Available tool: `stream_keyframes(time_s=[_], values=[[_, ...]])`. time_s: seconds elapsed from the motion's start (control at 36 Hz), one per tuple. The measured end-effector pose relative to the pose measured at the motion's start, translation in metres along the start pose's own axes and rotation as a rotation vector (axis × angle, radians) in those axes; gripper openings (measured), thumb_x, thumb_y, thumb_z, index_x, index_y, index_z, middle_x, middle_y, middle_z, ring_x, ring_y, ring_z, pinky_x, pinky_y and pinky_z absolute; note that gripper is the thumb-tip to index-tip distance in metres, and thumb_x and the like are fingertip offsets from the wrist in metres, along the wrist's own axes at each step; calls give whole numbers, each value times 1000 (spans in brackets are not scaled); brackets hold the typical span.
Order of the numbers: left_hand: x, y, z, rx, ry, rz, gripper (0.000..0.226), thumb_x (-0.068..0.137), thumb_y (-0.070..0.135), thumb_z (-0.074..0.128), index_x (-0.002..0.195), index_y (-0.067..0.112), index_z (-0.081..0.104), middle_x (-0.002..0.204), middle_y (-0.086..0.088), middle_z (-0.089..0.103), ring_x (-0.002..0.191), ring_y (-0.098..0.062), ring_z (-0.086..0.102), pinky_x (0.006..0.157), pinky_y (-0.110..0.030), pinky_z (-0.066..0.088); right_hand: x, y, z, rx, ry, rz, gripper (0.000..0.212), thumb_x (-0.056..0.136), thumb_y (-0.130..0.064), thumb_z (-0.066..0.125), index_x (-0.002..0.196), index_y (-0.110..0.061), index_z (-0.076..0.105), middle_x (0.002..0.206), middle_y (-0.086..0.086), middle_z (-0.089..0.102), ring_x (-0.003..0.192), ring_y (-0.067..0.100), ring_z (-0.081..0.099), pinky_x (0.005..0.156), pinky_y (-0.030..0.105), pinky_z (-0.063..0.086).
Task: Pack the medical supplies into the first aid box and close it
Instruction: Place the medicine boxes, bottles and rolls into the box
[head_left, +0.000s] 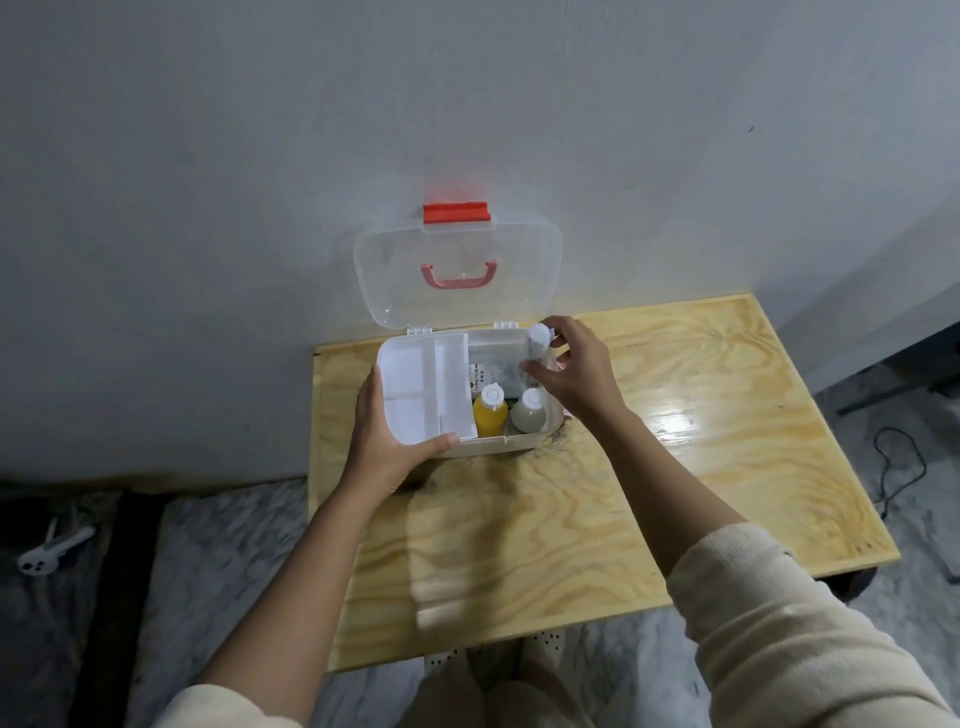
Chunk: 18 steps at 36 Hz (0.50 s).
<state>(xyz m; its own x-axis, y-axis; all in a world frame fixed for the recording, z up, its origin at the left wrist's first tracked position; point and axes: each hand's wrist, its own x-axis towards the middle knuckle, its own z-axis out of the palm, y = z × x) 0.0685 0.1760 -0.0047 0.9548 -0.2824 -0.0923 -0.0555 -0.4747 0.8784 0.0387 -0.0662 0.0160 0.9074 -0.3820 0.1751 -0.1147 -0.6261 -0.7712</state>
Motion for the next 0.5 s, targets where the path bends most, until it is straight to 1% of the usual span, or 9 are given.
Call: stream_keyframes(time_s=[0.06,0.08,0.11,0.19,0.28,0.33,0.36,0.44,0.5], values=[[1,-1,0,4,-3,-1,114,50,40,91,143,31,25,143,5,34,128,-13,35,98,-33,37,-1,2,2,-35,-19,3,41,68,-11,77,104,-7,58,104,10,59,90,19,49,74,25,46],[1,-2,0,6,-4,-4,115,50,41,91,143,31,25,143,4,34,128,-14,35,99,-34,38,-1,2,4,-52,-30,9,41,68,-12,78,104,-7,59,104,11,58,90,20,49,78,32,47],[1,-3,0,8,-4,-7,116,50,42,91,144,31,24,143,4,34,129,-15,35,100,-35,38,-1,3,4,-62,-36,16,41,68,-13,78,104,-7,59,104,11,57,92,21,49,81,35,48],[2,-3,0,14,-7,-12,118,49,44,90,145,30,23,145,3,33,130,-16,35,102,-37,38,-2,3,5,-57,-31,27,44,69,-14,77,109,-10,59,109,10,56,95,20,49,84,38,48],[2,-3,0,11,-6,-5,119,49,43,91,145,30,23,145,4,32,131,-16,34,101,-34,37,-4,4,5,-47,-44,34,47,71,-14,76,114,-14,58,115,10,55,100,21,49,85,39,49],[1,-2,1,9,-2,-1,117,52,38,92,146,29,22,146,4,31,130,-14,33,100,-32,35,-5,6,5,-40,-59,54,46,73,-15,75,115,-14,58,117,10,54,98,20,48,84,37,50],[0,-2,1,10,0,1,116,54,35,92,146,29,22,146,4,31,130,-13,32,100,-31,35,-6,6,5,-27,-60,65,44,73,-16,75,114,-14,58,116,10,53,96,18,47,82,34,50],[0,-2,1,13,-2,-2,116,54,36,92,146,30,21,146,4,31,130,-15,33,101,-34,37,-8,3,3,44,-54,87,34,75,-17,74,107,-13,61,114,9,50,93,14,46,74,17,42],[0,-3,0,15,-8,-9,117,53,38,92,145,31,21,146,4,31,131,-16,34,103,-37,39,-9,1,1,56,-58,82,27,78,-19,73,102,-14,64,111,8,50,94,14,47,71,10,38]])
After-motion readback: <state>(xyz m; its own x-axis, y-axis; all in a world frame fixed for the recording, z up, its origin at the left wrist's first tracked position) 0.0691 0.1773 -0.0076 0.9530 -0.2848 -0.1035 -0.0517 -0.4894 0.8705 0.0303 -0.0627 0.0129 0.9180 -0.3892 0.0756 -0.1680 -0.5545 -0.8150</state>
